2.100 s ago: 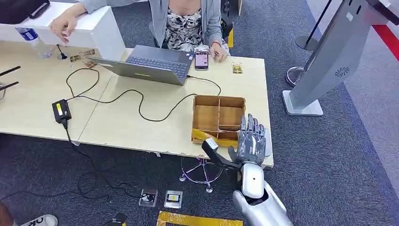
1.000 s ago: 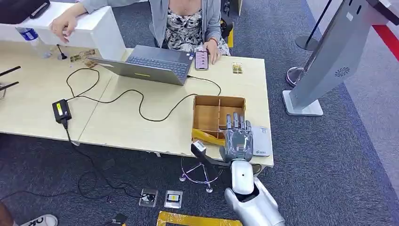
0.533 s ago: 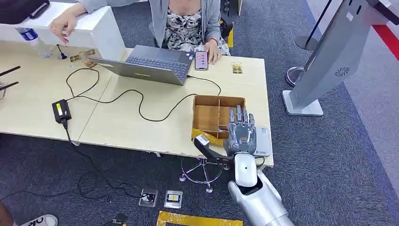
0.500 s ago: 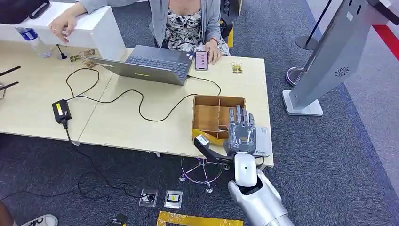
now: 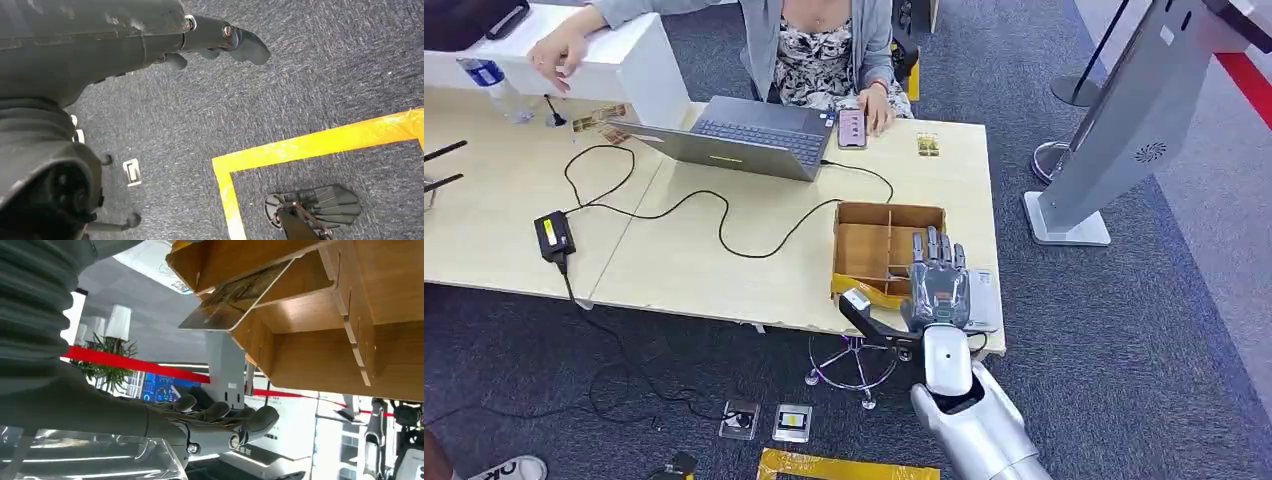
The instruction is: Pass the card to the sensor for recognition and then transmit it.
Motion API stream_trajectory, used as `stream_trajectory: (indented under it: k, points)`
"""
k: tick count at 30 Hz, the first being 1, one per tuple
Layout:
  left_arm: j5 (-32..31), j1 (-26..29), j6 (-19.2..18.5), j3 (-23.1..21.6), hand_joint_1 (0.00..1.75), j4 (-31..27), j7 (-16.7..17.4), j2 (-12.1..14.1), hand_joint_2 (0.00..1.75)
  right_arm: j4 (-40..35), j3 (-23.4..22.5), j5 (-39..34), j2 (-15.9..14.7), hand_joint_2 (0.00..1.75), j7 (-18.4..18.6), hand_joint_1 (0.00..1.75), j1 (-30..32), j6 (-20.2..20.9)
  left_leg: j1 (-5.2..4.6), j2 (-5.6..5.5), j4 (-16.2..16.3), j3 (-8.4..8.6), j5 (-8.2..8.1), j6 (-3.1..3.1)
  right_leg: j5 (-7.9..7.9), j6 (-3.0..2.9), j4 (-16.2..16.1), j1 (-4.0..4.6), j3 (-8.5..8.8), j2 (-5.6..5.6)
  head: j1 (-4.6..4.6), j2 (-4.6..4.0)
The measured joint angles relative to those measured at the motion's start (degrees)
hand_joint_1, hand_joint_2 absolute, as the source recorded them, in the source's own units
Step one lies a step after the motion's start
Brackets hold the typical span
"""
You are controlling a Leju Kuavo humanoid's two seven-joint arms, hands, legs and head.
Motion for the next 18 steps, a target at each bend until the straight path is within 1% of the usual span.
stream_trajectory:
  k: [1,2,3,4,11,12,13,14,18]
  points:
    - [-0.04,-0.05,0.00,0.00,0.00,0.00,0.00,0.00,0.00,0.00,0.00,-0.07,-0.02,1.75,0.00,0.00,0.01,0.15,0.00,0.00,0.00,0.00,0.00,0.00,0.00,0.00,0.00,0.00,0.00,0.00,0.00,0.00]
    - [-0.09,-0.09,-0.04,0.00,0.00,0.00,0.00,0.00,0.00,0.00,0.00,-0.17,-0.09,1.75,0.00,0.07,0.01,0.30,0.00,0.00,0.00,0.00,0.00,0.00,0.00,0.00,0.00,0.00,0.00,0.00,0.00,0.00]
    - [-0.15,-0.14,-0.07,0.00,0.00,0.00,0.00,0.00,0.00,0.00,0.00,-0.26,-0.13,1.75,0.00,1.50,0.01,0.43,0.00,0.00,0.00,0.00,0.00,0.00,0.00,0.00,0.00,0.00,0.00,0.01,0.00,0.00]
    - [-0.26,-0.19,-0.07,0.00,0.00,0.00,0.04,0.00,0.00,0.00,0.00,-0.44,-0.20,1.75,0.00,1.75,0.01,0.72,0.00,0.00,0.00,0.00,0.00,0.00,0.00,0.00,0.00,0.00,0.00,0.01,0.00,0.00]
    - [-0.79,-0.50,-0.15,-0.20,0.00,0.00,0.15,0.00,0.00,0.00,0.00,-2.12,-0.59,1.75,-0.85,1.75,0.18,2.01,0.00,0.00,0.00,0.00,0.00,0.00,0.00,0.00,0.00,0.00,-0.01,0.00,0.00,0.00]
    - [-0.81,-0.53,-0.15,-0.28,0.00,0.00,0.15,0.00,0.00,0.00,0.00,-2.25,-0.68,1.75,-0.87,1.10,0.29,2.23,0.00,0.00,0.00,0.00,0.00,0.00,0.00,0.00,0.00,0.00,-0.01,0.00,0.00,0.00]
    - [-0.96,-0.54,-0.15,-0.35,0.00,0.00,0.15,0.00,0.00,0.00,0.00,-2.49,-0.77,1.75,-0.85,0.49,0.43,2.38,0.00,0.01,0.00,0.00,0.00,0.00,0.00,0.00,0.00,0.00,-0.01,0.01,0.00,0.00]
    - [-1.03,-0.55,-0.15,-0.37,0.00,0.00,0.17,0.00,0.00,0.00,0.00,-2.75,-0.83,1.75,-0.85,0.00,0.55,2.43,0.00,0.01,0.00,0.00,0.00,0.00,0.00,0.00,0.00,0.00,-0.01,0.01,0.00,0.00]
    - [-1.27,-0.67,-0.17,-0.50,0.00,0.00,0.20,0.00,0.00,0.00,0.00,-3.06,-1.11,1.75,-0.76,0.00,0.80,1.94,0.00,0.00,0.00,0.00,0.00,0.00,0.00,0.00,0.00,0.00,-0.01,0.01,0.00,0.00]
